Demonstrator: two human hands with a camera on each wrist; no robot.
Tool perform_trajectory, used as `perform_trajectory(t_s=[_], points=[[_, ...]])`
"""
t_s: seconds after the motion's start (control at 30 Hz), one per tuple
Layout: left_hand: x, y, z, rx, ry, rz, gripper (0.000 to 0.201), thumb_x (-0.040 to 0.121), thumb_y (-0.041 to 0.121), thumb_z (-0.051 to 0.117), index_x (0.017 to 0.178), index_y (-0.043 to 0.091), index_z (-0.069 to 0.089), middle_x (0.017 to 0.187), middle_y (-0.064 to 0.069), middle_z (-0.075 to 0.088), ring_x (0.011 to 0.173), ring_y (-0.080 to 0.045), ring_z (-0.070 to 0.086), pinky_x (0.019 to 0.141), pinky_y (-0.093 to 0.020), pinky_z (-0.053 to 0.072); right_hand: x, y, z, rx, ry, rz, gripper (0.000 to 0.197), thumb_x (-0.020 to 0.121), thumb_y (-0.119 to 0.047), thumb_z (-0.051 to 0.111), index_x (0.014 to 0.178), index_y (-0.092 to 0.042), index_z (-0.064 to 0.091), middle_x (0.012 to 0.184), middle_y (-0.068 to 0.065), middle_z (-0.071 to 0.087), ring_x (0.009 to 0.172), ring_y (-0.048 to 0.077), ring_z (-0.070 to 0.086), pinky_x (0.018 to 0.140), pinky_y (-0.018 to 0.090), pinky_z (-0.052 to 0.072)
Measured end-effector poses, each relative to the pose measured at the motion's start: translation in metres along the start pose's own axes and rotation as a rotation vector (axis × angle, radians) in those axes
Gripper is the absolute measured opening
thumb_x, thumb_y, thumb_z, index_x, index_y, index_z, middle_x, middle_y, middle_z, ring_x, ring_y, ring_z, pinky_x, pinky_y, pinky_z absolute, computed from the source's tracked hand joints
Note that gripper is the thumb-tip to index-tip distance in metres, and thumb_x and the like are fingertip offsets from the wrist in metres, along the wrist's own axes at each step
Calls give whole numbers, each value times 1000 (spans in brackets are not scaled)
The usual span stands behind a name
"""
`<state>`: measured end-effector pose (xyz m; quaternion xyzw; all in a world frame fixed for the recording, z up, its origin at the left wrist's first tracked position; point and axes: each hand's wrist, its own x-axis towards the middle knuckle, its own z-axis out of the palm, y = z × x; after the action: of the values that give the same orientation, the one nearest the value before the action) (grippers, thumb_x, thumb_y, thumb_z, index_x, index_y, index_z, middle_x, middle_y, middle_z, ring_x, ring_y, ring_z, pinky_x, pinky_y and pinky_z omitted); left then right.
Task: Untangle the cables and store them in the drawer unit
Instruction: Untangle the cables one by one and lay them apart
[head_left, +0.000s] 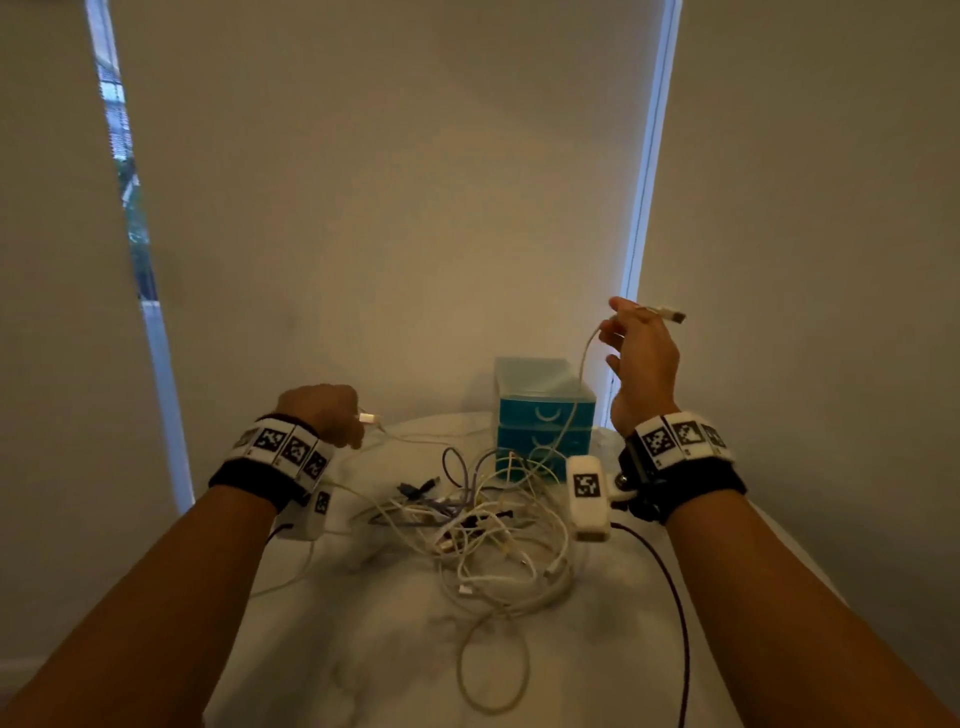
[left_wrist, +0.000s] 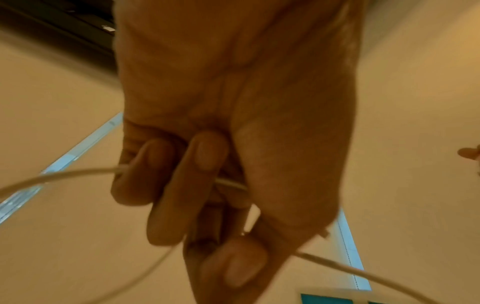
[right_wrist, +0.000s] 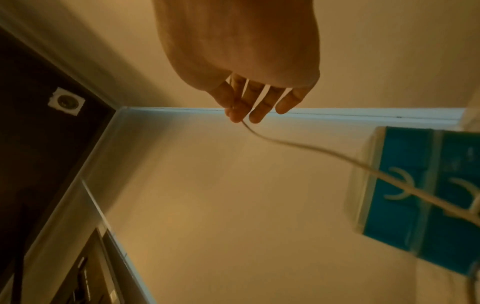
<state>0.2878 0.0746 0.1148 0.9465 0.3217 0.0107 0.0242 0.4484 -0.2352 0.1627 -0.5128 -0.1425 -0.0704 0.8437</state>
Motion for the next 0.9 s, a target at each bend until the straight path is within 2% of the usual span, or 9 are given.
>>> perform_trajectory(t_s=[0.13, 0.23, 0.3, 0.37, 0.5, 0.63, 0.7, 0.77, 0.9], points=[[-15, 32, -13, -198, -152, 265, 34, 96, 44, 67, 73, 22, 78, 70, 4, 64, 65, -15, 54, 65, -31, 43, -11, 20, 1, -61, -108, 44, 19, 104, -13, 58, 109, -19, 75, 102, 4, 77, 108, 21, 74, 96, 39, 59], [-27, 59, -25, -577, -249, 360, 41, 95, 30, 61, 56, 20, 55, 54, 3, 44, 53, -18, 32, 53, -30, 27, -13, 33, 3, -30, -94, 24, 18, 106, -9, 57, 109, -14, 74, 105, 7, 76, 108, 25, 73, 92, 32, 62], [-30, 69, -27, -823, -382, 451, 42, 93, 26, 64, 56, 23, 46, 57, 3, 33, 52, -15, 23, 54, -31, 17, -12, 35, 0, -22, -57, -34, 15, 105, -11, 61, 109, -15, 75, 105, 0, 77, 108, 20, 74, 96, 31, 62], [-28, 79, -26, -1053, -423, 521, 28, 94, 35, 67, 72, 21, 59, 64, 6, 29, 57, -13, 17, 61, -35, 11, -13, 34, -4, -71, -78, -78, 13, 105, -17, 63, 108, -18, 76, 102, -4, 77, 104, 15, 75, 96, 32, 62], [-26, 113, -23, -1447, -256, 495, 51, 82, 52, 74, 117, 15, 67, 75, 9, 36, 65, -11, 20, 63, -31, 14, -32, 40, 2, -481, -354, -118, 19, 107, -30, 59, 105, -22, 76, 112, 0, 74, 97, 19, 75, 68, 23, 61], [-33, 148, -20, -1209, 93, 541, 60, 95, 67, 64, 104, 9, 74, 81, 2, 59, 66, -11, 51, 64, -28, 41, -47, 50, 11, -920, -671, -306, 18, 105, -12, 55, 103, -16, 72, 96, -3, 74, 88, 14, 69, 78, 30, 54], [-31, 154, -14, -1104, 202, 618, 52, 97, 64, 65, 79, 15, 70, 69, 0, 67, 62, -13, 61, 68, -32, 49, -50, 50, 12, -995, -679, -317, 16, 105, -8, 53, 107, -12, 69, 98, 1, 71, 90, 19, 66, 81, 34, 52], [-27, 157, -10, -1100, 263, 623, 43, 100, 55, 65, 75, 21, 73, 66, 3, 70, 63, -12, 64, 71, -32, 52, -50, 49, 13, -1007, -654, -337, 12, 107, -10, 54, 107, -13, 66, 102, 3, 68, 93, 23, 66, 81, 34, 54], [-17, 154, -14, -1141, 477, 506, 36, 107, 44, 59, 90, 19, 78, 109, 9, 79, 102, -1, 68, 87, -19, 48, -53, 61, 10, -870, -454, -431, 22, 101, -30, 71, 119, -18, 68, 116, 0, 59, 93, 15, 66, 81, 24, 53]])
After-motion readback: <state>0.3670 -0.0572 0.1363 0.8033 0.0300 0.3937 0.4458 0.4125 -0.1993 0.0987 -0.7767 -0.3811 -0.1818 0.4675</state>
